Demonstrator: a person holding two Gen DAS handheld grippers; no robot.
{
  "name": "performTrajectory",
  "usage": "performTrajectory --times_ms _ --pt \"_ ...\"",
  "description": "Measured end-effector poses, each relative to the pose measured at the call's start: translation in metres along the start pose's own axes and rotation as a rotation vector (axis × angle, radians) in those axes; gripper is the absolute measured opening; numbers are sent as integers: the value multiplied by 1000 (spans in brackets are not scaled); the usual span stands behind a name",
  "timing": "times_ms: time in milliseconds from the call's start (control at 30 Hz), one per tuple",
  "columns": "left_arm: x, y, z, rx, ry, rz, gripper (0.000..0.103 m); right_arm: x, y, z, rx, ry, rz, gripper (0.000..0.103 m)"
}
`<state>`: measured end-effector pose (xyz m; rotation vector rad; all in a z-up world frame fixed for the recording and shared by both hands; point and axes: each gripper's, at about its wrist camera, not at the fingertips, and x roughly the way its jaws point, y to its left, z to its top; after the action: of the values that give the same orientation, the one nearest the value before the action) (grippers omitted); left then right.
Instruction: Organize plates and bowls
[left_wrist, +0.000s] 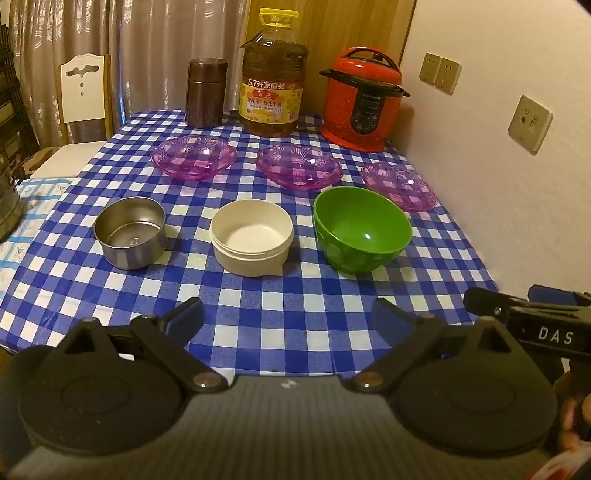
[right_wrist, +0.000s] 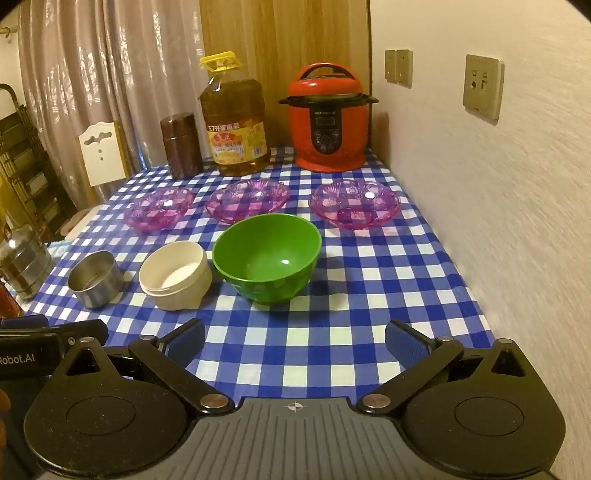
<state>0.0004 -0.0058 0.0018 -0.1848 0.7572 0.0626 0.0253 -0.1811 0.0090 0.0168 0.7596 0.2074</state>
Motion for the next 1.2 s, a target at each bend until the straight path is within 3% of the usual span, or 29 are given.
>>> performTrajectory --times_ms 1200 --pt "-1 0 -1 4 2 7 96 1 -2 0 -9 -2 -9 103"
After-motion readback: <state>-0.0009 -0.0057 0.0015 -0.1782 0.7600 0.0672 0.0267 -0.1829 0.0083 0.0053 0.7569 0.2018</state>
